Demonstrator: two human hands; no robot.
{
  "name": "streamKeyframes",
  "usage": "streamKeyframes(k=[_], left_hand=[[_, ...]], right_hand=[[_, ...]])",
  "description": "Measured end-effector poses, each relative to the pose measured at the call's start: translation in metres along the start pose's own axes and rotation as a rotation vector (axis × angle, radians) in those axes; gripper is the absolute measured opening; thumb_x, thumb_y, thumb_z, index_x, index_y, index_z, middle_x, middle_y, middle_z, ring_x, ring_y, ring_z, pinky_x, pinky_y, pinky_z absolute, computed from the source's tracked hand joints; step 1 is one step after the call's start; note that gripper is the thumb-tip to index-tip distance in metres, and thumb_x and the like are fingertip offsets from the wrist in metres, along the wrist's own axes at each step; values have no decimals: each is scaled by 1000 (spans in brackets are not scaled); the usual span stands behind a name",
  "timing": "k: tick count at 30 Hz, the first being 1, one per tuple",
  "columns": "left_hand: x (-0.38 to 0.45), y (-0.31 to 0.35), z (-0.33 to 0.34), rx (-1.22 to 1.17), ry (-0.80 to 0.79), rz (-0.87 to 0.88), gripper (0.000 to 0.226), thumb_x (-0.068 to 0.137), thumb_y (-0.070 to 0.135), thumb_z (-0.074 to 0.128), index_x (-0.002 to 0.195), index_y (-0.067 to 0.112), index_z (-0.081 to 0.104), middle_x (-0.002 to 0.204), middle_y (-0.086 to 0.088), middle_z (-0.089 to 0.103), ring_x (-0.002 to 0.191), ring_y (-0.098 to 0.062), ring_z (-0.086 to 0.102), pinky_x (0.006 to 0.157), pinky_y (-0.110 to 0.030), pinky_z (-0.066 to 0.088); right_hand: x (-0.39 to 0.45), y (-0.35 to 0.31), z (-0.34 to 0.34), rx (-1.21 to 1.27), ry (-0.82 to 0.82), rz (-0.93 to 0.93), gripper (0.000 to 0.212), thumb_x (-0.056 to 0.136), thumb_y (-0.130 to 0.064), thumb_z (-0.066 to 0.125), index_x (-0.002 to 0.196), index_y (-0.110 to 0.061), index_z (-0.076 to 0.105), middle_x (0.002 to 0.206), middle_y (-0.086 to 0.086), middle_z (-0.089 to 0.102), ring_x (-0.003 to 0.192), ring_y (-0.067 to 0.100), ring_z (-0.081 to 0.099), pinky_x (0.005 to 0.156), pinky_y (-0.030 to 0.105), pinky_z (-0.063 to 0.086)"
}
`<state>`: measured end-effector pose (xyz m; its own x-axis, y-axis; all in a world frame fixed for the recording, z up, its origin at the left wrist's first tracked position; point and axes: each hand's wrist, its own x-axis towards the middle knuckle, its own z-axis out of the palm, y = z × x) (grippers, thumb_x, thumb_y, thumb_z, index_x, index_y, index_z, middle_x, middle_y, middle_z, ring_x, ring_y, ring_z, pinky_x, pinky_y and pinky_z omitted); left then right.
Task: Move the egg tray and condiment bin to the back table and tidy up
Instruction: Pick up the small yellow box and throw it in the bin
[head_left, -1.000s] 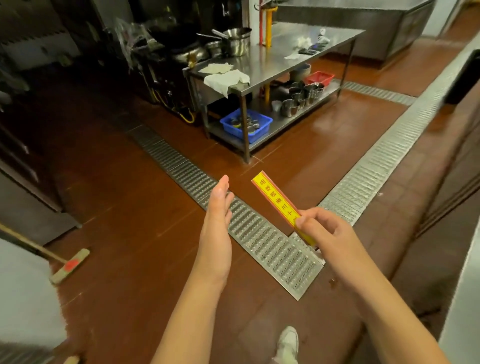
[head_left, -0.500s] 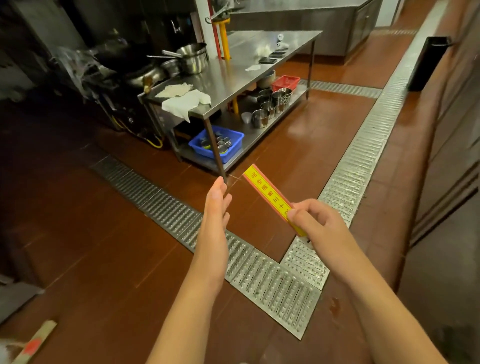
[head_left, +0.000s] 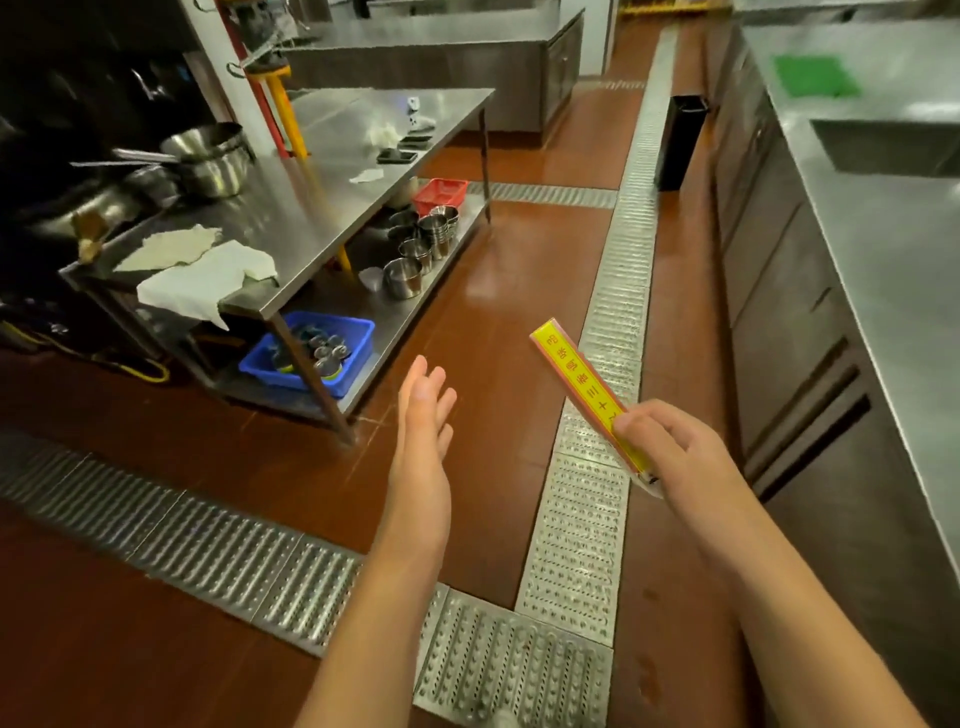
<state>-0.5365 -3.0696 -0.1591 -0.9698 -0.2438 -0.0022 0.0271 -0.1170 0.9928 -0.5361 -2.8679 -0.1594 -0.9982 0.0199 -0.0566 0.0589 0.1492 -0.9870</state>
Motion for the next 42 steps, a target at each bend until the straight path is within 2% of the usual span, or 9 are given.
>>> streamKeyframes(k=[6, 12, 16, 19, 22, 24, 30, 39, 42], left_hand=[[89, -13, 56, -4, -277, -77, 93, 63, 94, 40, 145, 50, 31, 138, 35, 44, 129, 15, 40, 113, -26, 25], [173, -30, 127, 117, -286, -56, 72, 77, 84, 28, 142, 53, 31, 134, 38, 45, 125, 16, 43, 110, -24, 29], [226, -30, 176, 123, -292, -50, 70, 76, 83, 29, 139, 53, 33, 136, 34, 46, 126, 14, 44, 110, -25, 30], [255, -25, 205, 118, -290, -34, 70, 76, 83, 29, 139, 53, 33, 137, 34, 46, 126, 14, 44, 109, -24, 30], [283, -23, 224, 118, -290, -17, 69, 77, 82, 29, 140, 53, 33, 140, 32, 46, 127, 13, 44, 110, -25, 30], [305, -24, 235, 131, -290, -15, 67, 78, 82, 29, 139, 54, 34, 140, 32, 46, 128, 13, 44, 111, -26, 30], [392, -38, 263, 131, -291, -25, 65, 80, 82, 27, 137, 54, 35, 141, 31, 46, 127, 12, 45, 111, -27, 31], [549, -40, 321, 32, -368, -3, 76, 79, 82, 30, 145, 45, 35, 146, 26, 44, 129, 10, 45, 113, -29, 31], [581, -42, 349, 12, -429, -31, 81, 76, 86, 32, 146, 45, 34, 145, 28, 44, 128, 12, 44, 107, -22, 33]], right_hand=[[62, 14, -30, 51, 129, 70, 35, 74, -45, 62, 83, -11, 66, 60, -20, 56, 50, 0, 43, 46, 9, 35], [156, 27, -74, 106, 179, 80, 35, 81, -37, 68, 88, -2, 65, 64, -10, 58, 57, 5, 46, 49, 11, 36], [226, 22, -108, 97, 189, 75, 33, 85, -32, 70, 92, 0, 66, 86, 7, 69, 64, 5, 53, 52, 9, 41], [268, 12, -124, 116, 180, 70, 32, 87, -27, 70, 94, 3, 65, 75, 9, 62, 59, 4, 50, 50, 9, 39], [301, 7, -132, 163, 168, 69, 43, 75, -38, 66, 93, 1, 66, 74, 8, 64, 60, 5, 52, 51, 11, 41], [322, 8, -135, 155, 142, 97, 45, 72, -43, 63, 95, -5, 67, 90, 16, 69, 69, 13, 56, 56, 16, 44], [408, 12, -141, 87, 139, 133, 47, 73, -48, 62, 96, -7, 68, 96, 13, 71, 73, 15, 60, 56, 13, 46], [556, -16, -150, 42, 213, 58, 50, 67, -58, 63, 88, -13, 67, 71, -8, 60, 56, 2, 48, 49, 9, 38], [585, -11, -162, 48, 246, 78, 39, 74, -53, 63, 88, -18, 69, 70, -10, 63, 55, -1, 51, 49, 9, 40]])
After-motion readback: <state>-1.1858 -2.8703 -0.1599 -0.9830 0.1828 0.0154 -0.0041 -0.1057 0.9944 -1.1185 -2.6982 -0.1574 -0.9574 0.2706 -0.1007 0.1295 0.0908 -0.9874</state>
